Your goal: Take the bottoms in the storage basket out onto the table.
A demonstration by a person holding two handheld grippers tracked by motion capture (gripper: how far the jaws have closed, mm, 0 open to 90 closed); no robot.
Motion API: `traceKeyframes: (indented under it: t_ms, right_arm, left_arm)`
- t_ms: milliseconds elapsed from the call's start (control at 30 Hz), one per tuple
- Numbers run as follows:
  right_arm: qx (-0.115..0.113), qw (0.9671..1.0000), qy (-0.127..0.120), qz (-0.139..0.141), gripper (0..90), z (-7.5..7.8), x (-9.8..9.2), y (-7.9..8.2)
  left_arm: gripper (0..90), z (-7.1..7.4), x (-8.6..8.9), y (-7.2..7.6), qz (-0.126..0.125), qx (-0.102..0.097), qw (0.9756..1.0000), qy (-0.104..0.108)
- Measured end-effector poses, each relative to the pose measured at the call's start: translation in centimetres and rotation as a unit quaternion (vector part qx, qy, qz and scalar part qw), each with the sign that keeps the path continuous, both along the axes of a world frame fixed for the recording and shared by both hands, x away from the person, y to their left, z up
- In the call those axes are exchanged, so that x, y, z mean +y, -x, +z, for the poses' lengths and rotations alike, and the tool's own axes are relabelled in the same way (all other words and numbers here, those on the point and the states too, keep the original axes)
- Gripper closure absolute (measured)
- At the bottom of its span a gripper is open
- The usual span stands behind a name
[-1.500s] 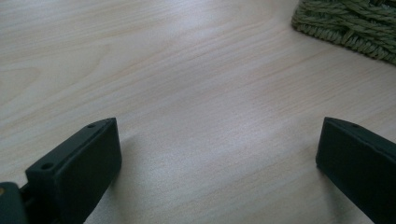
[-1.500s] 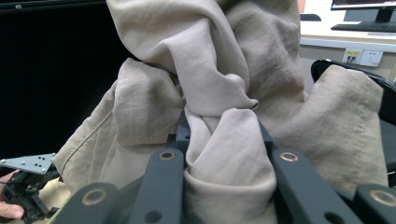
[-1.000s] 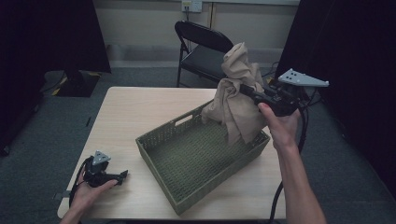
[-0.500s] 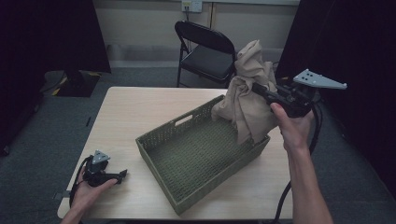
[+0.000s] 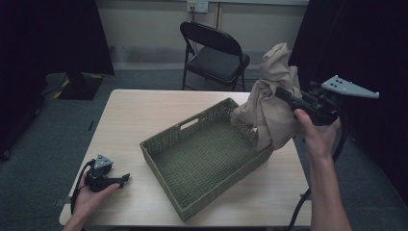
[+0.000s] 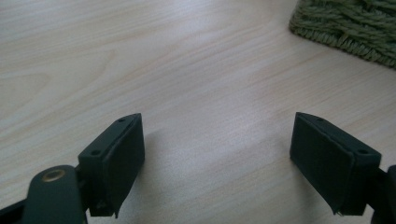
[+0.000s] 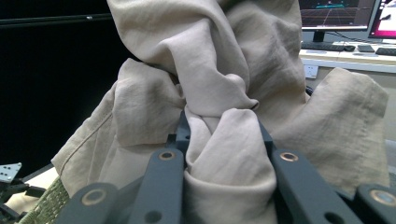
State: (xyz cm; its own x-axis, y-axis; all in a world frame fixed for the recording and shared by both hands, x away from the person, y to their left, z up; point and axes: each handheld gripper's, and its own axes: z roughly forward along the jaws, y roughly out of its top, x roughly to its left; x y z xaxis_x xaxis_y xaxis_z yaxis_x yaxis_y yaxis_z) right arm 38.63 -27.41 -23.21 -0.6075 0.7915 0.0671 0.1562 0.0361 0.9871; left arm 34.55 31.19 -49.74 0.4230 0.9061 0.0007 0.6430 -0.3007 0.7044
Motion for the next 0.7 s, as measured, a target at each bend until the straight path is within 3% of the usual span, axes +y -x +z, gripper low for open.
traceKeyframes:
  t_ms: [133,300,333,500,700]
  right_arm:
    - [0.002,1.0,-0.002,-0.004,73.5,-0.3,-0.6,0.2]
    - [0.005,0.9999,-0.002,-0.013,73.5,-0.6,-1.5,0.5]
    - [0.006,0.9999,0.0,-0.014,73.5,-0.7,-1.7,0.7]
    - [0.007,0.9998,0.0,-0.018,73.5,-0.9,-2.3,1.2]
    - [0.008,0.9998,-0.003,-0.019,73.5,-1.3,-2.8,2.2]
  left_arm:
    - [18.7,0.3,0.0,0.1,0.003,-0.01,0.9999,0.008]
    - [20.3,0.7,0.2,0.1,0.001,-0.005,0.9999,0.01]
    - [20.4,1.2,0.1,0.2,0.005,-0.019,0.9997,0.016]
    - [21.5,2.2,-0.1,0.2,0.001,-0.034,0.9991,0.027]
    - [24.7,4.3,-1.1,0.0,-0.012,-0.066,0.997,0.038]
